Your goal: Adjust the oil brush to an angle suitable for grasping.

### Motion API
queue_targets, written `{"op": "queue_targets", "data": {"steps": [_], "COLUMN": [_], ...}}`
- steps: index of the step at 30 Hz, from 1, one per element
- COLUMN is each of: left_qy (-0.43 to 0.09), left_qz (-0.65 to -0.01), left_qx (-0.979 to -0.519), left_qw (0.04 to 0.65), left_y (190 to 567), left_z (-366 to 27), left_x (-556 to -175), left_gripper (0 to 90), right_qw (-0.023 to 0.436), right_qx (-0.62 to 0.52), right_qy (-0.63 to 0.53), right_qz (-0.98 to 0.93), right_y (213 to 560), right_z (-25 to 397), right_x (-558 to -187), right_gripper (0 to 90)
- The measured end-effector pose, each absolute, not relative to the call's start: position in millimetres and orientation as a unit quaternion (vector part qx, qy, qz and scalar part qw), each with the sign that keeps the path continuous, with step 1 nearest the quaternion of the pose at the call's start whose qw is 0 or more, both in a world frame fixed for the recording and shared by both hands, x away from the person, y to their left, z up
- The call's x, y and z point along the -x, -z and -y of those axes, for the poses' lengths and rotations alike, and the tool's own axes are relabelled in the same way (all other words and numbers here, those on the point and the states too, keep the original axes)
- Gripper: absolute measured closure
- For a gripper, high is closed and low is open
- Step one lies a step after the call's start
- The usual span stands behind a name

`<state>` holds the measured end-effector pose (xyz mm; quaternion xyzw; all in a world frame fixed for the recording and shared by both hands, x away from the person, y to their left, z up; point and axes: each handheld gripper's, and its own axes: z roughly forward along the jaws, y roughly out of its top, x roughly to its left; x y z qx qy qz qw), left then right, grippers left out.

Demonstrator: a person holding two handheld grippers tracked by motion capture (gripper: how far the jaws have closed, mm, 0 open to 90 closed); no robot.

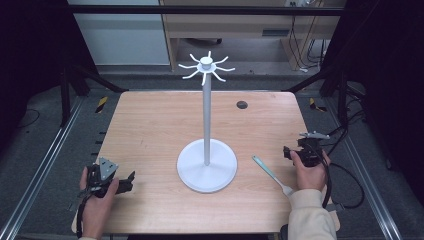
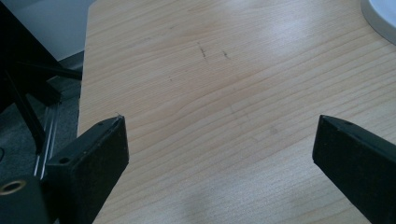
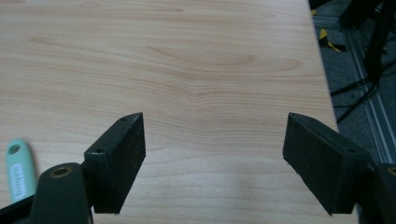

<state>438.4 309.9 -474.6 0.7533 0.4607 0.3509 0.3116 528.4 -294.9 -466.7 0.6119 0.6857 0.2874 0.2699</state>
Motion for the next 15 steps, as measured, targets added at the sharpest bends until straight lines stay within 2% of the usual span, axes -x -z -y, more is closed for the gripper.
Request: {"op": "queue_targets", "data": {"steps": [8, 9, 10, 13, 15], "left_qy": [-0.348, -0.349, -0.35, -0.35, -0.349], "left_qz": [-0.458, -0.458, -0.458, -0.457, -0.457], "left_qx": [-0.758, -0.757, -0.756, -0.757, -0.759], "left_qw": [0.308, 0.309, 0.31, 0.308, 0.306], "left_y": [476, 475, 475, 476, 477], "left_z": [-307, -306, -306, -306, -306], "left_x": [-438, -438, -439, -440, -440], "left_gripper": [3.2, 3.2, 3.2, 3.2, 3.2], "right_qw": [0.26, 0.26, 0.258, 0.251, 0.241], "right_qx": [-0.573, -0.573, -0.563, -0.561, -0.55], "right_qy": [-0.257, -0.257, -0.254, -0.255, -0.273], "right_qz": [-0.733, -0.733, -0.743, -0.747, -0.752], "right_y": [470, 470, 470, 471, 471], "right_z": [278, 278, 276, 274, 272], "right_x": [-528, -528, -528, -528, -528], "right_gripper": [38.9, 38.9, 43.4, 46.3, 53.3]}}
